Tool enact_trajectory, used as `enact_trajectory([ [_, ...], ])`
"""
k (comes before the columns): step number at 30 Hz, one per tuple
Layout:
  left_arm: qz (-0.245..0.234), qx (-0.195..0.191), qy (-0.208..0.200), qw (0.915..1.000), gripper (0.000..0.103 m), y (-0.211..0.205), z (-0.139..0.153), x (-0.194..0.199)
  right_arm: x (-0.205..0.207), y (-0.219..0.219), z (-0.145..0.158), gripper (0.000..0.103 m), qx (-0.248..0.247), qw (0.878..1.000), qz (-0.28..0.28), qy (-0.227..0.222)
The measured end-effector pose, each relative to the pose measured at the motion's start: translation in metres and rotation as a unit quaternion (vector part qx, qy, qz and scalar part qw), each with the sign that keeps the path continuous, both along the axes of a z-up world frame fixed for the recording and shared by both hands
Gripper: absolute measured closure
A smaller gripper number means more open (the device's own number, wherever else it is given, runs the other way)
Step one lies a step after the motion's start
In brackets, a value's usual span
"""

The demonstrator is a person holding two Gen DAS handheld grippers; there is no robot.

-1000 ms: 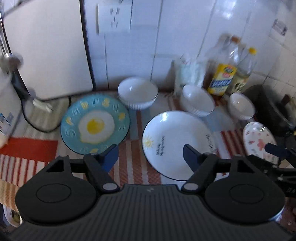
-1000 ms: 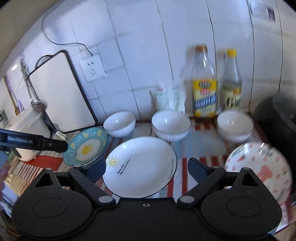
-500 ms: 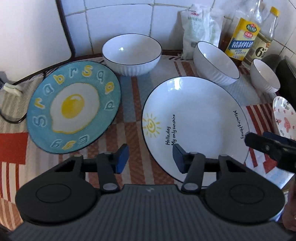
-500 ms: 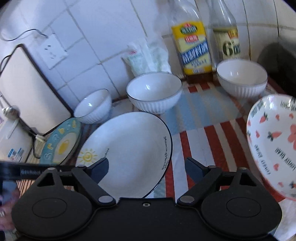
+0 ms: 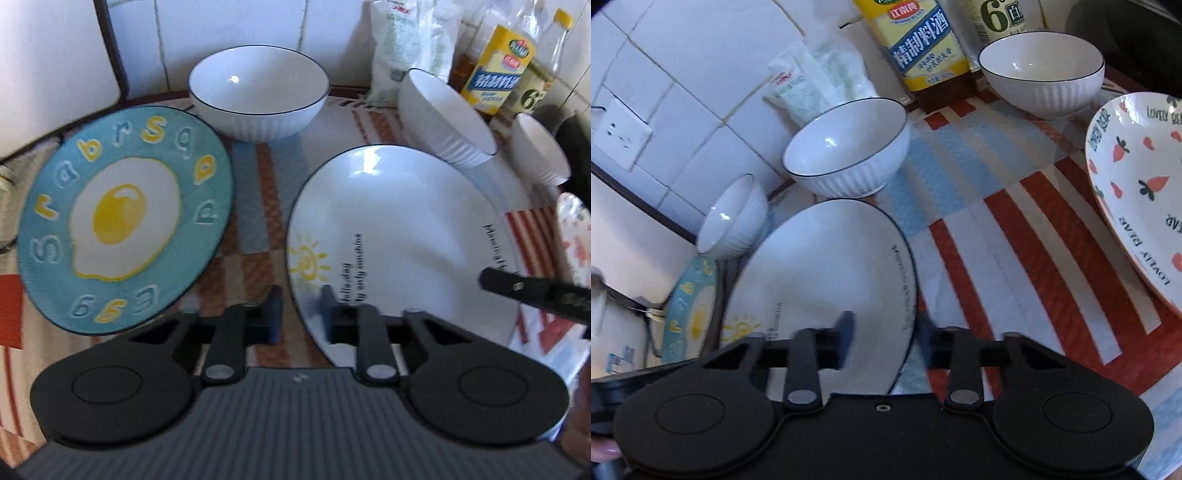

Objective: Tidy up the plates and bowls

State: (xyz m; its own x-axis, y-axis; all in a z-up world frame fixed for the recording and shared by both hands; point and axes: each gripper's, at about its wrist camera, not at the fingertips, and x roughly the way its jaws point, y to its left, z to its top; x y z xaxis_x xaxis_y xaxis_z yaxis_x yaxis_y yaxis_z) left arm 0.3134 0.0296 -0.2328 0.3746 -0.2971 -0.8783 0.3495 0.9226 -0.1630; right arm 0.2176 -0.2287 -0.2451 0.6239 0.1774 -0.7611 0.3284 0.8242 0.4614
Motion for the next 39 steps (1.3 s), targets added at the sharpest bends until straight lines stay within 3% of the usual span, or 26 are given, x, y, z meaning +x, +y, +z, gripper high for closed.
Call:
enact_trajectory([
  [5,0.026,-0.023,0.0,0.9994,0.089,0.004,-0.005,-0.002,-0.001,-0.001,-0.006,0.085,-0.01,1.0,0.003,-0.007],
  [8,0.035,-0.018,0.011,0.9992,0.088,0.001,-0.004,-0.001,-0.002,-0.006,-0.006,0.087,0.004,1.0,0.006,-0.003],
  [13,0.024,-0.011,0.007,0.9996,0.088,0.003,0.006,-0.004,-0.009,-0.003,0.01,0.087,-0.011,0.999,0.05,-0.014],
  [17,-0.008,-0.001,-0.016,0.9998,0.087,0.002,0.016,-0.027,-0.02,-0.004,0.02,0.087,-0.021,0.998,0.063,-0.017],
  [24,-0.011,-0.007,-0.011,0.9999,0.087,0.007,0.027,-0.062,-0.057,-0.001,0.038,0.086,-0.044,0.995,0.085,-0.018],
  [31,-0.02,0.001,-0.015,0.9997,0.087,0.002,0.028,-0.092,-0.085,-0.005,0.035,0.085,-0.045,0.994,0.098,-0.025],
  [39,-0.025,0.01,-0.019,0.9994,0.087,-0.004,0.019,-0.1,-0.098,-0.007,0.025,0.085,-0.053,0.993,0.103,-0.036],
])
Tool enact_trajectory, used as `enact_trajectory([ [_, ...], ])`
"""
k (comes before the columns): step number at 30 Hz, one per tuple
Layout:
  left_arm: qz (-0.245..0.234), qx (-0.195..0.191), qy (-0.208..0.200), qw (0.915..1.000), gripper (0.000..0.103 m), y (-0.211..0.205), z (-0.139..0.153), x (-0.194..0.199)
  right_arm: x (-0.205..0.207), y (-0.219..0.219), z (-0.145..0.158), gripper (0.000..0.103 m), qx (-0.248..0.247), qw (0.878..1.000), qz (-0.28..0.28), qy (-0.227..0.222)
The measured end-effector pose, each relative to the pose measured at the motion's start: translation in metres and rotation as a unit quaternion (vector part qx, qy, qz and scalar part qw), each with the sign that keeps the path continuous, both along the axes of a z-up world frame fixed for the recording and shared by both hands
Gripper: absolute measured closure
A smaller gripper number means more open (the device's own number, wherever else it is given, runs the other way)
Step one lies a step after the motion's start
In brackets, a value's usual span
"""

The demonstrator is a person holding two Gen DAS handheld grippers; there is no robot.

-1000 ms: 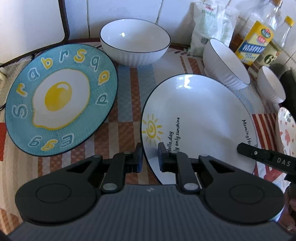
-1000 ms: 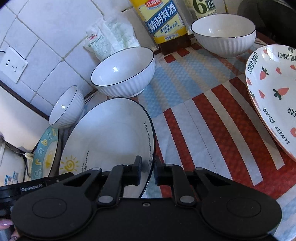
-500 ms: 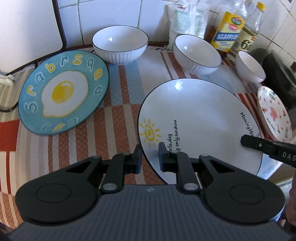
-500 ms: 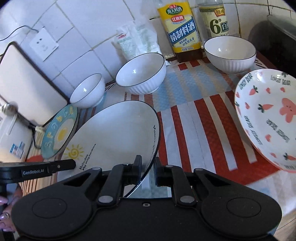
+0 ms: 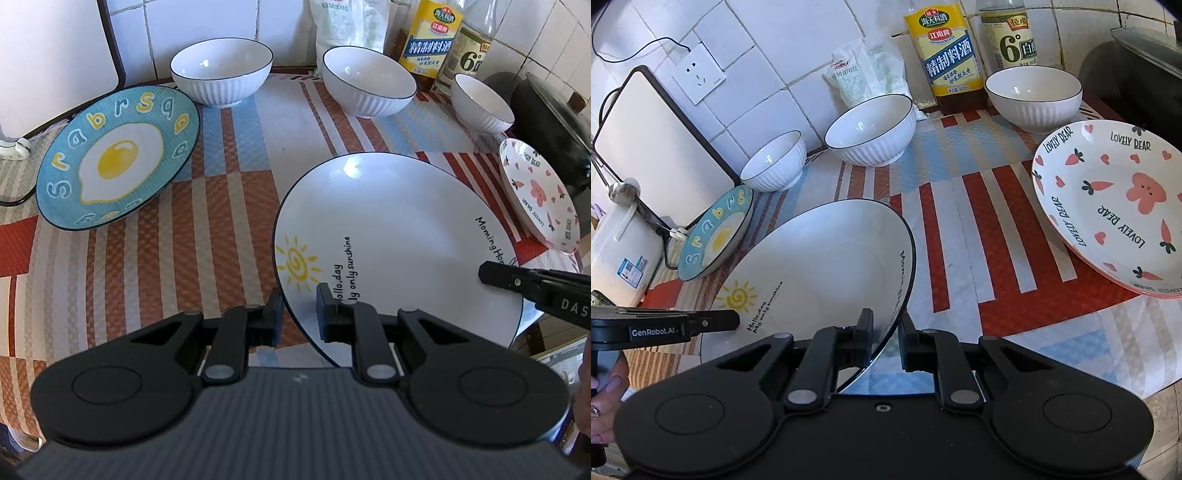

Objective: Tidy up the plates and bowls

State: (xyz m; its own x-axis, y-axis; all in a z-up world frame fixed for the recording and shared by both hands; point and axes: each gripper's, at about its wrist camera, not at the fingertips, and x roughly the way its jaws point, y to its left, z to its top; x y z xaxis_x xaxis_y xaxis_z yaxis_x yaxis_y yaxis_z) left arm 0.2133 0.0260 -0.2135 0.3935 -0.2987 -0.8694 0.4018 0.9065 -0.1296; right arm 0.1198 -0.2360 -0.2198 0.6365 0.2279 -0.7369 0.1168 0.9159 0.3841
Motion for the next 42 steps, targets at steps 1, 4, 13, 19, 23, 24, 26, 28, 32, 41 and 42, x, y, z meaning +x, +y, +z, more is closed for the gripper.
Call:
enact_trajectory([
  [1,0.0,0.0,0.001,1.0,0.087,-0.001,-0.001,0.001,0.0,0.0,-0.002,0.085,-0.003,1.0,0.003,-0.001],
  [4,-0.001,-0.005,0.014,0.9999,0.087,-0.002,-0.007,0.004,0.004,-0.002,-0.005,0.084,-0.016,1.0,0.021,-0.003],
  [13,0.0,0.0,0.037,0.9993,0.087,-0.006,-0.013,0.007,0.011,-0.006,-0.012,0.084,-0.024,0.999,0.03,0.005],
  [19,-0.007,0.014,0.041,0.999,0.087,-0.01,-0.017,0.005,0.012,-0.002,-0.018,0.084,-0.035,0.999,0.025,0.017],
  [23,-0.01,0.016,0.048,0.9987,0.087,-0.01,-0.016,0.007,0.013,-0.001,-0.019,0.083,-0.036,0.999,0.016,0.024],
  [24,-0.013,0.021,0.049,0.9985,0.087,-0.012,-0.014,0.007,0.014,0.0,-0.018,0.082,-0.04,0.999,0.016,0.026],
  [26,-0.023,0.036,0.048,0.9979,0.087,-0.015,-0.011,0.006,0.015,0.004,-0.017,0.08,-0.055,0.998,0.019,0.03],
  [28,-0.034,0.048,0.052,0.9969,0.086,-0.017,-0.007,0.005,0.015,0.01,-0.014,0.076,-0.076,0.996,0.026,0.033],
  [32,-0.049,0.062,0.066,0.9947,0.086,-0.019,0.001,0.0,0.012,0.011,-0.008,0.072,-0.08,0.996,0.034,0.034],
  [41,-0.082,0.063,0.072,0.992,0.085,-0.023,0.034,-0.025,-0.016,0.003,0.026,0.063,-0.074,0.997,0.027,0.003],
  [42,-0.086,0.064,0.071,0.9917,0.084,-0.024,0.038,-0.028,-0.02,0.002,0.031,0.061,-0.074,0.997,0.027,-0.002],
])
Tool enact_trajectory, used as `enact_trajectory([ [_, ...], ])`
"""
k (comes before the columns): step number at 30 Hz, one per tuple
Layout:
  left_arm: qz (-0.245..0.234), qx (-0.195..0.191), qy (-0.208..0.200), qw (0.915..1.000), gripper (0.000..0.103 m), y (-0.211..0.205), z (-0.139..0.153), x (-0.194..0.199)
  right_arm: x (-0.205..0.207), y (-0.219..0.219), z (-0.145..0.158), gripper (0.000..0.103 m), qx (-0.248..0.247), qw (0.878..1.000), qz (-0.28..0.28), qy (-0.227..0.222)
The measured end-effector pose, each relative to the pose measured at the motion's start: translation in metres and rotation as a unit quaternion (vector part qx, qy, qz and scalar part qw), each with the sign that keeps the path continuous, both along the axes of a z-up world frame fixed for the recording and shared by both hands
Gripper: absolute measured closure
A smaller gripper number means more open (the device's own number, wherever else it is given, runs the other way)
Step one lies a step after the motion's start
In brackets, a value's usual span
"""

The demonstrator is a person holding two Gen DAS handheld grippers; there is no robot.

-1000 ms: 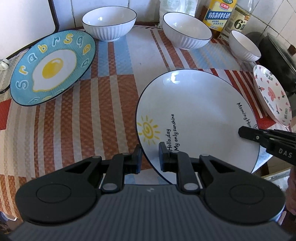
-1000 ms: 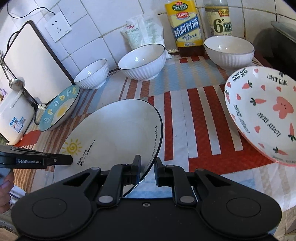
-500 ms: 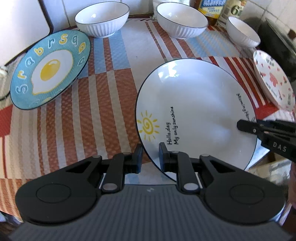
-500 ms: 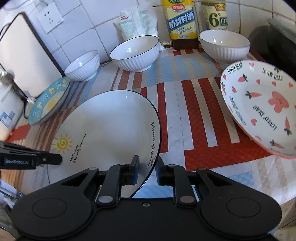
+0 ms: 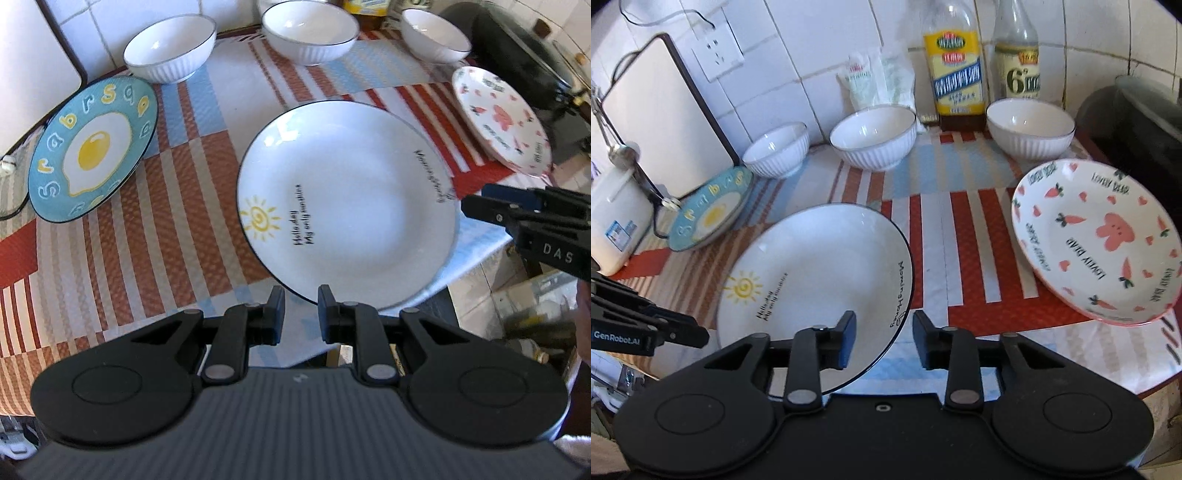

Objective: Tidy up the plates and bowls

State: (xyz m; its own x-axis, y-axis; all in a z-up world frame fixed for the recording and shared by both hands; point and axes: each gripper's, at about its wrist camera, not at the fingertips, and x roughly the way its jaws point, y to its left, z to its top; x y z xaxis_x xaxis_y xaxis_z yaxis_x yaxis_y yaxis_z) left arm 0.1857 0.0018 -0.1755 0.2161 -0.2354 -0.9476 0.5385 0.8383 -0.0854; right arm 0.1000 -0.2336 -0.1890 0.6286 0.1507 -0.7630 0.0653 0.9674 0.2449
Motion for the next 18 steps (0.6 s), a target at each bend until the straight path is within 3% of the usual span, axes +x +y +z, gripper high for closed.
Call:
enact_trajectory([
  [4,-0.02,0.003,-0.01,0.9997,0.08,-0.008,0.019,-0.015,-0.016,-0.001,0.021,0.053,-0.012,1.0,0.005,-0.018],
  [10,-0.039,-0.029,-0.033,0.9983,0.078,-0.016,0.05,-0.035,-0.045,-0.008,0.058,0.042,-0.011,0.998,0.014,-0.066],
  [18,-0.066,-0.035,-0.061,0.9953,0.067,-0.043,0.085,-0.056,-0.075,-0.027,0.097,0.035,-0.025,0.994,0.019,-0.103],
])
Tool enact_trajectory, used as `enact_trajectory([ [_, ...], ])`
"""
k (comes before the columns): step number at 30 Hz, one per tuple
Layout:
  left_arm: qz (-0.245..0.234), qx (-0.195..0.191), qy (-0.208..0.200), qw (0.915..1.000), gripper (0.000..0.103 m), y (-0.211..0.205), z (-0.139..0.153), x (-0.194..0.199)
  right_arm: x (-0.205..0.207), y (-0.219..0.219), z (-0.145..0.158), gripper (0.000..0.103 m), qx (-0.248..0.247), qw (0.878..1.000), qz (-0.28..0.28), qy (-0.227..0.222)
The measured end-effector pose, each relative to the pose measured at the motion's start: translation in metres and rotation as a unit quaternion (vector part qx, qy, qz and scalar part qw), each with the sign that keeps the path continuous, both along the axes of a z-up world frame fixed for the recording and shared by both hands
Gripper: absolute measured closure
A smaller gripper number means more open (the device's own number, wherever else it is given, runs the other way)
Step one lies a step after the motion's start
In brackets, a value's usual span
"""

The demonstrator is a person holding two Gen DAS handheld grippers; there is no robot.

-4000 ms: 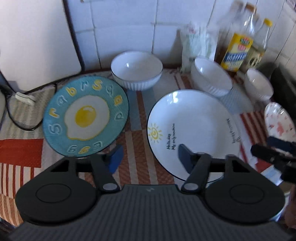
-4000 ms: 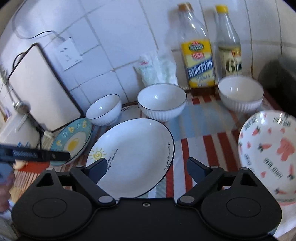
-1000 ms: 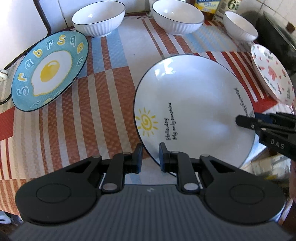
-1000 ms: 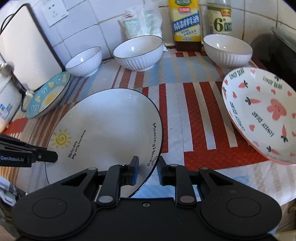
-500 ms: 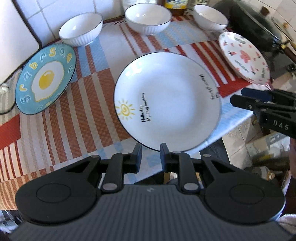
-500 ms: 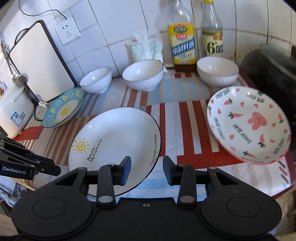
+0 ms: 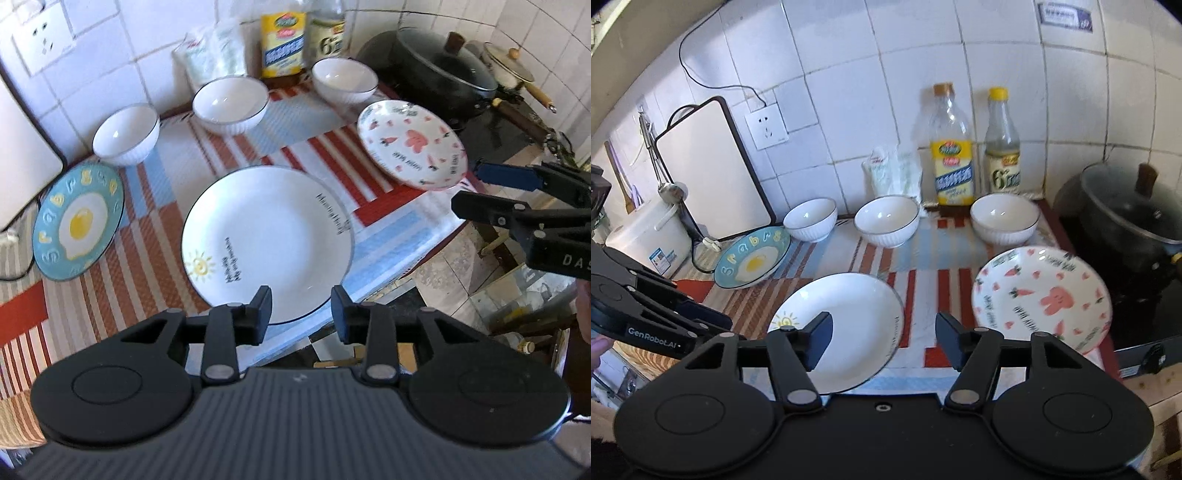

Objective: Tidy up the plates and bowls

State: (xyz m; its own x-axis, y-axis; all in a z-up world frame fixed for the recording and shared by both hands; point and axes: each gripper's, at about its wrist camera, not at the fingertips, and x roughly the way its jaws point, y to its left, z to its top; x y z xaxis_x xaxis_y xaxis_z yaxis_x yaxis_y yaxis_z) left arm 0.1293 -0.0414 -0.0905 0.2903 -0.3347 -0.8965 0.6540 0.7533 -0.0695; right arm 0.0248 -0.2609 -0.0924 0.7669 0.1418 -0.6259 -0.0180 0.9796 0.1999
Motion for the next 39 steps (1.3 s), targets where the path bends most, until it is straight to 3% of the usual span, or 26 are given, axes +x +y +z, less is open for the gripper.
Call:
enact_trajectory([
  [13,-0.011,-0.029,-0.034,0.999,0.053,-0.069,0.051,-0.026,-0.041,-0.061,0.042,0.031,-0.044,0.999,0.003,-0.027],
  [22,0.014,-0.043,-0.041,0.9981,0.043,-0.117,0.055,-0.038,-0.056,-0.117,0.043,0.031,-0.056,0.998,0.009,-0.013],
  [29,0.059,-0.047,-0.066,0.995,0.037,-0.143,0.043,-0.038,-0.043,-0.148,0.028,0.03,-0.07,0.997,0.002,-0.017],
  [32,0.073,-0.042,-0.08,0.9932,0.036,-0.149,0.04,-0.033,-0.024,-0.155,0.016,0.03,-0.107,0.993,-0.033,0.021],
  [34,0.09,-0.051,-0.084,0.991,0.027,-0.149,0.038,-0.027,-0.017,-0.163,0.009,0.03,-0.092,0.995,-0.025,0.019],
  [39,0.116,-0.059,-0.098,0.9866,0.027,-0.155,0.021,-0.013,0.002,-0.176,-0.016,0.03,-0.076,0.997,-0.026,0.013],
])
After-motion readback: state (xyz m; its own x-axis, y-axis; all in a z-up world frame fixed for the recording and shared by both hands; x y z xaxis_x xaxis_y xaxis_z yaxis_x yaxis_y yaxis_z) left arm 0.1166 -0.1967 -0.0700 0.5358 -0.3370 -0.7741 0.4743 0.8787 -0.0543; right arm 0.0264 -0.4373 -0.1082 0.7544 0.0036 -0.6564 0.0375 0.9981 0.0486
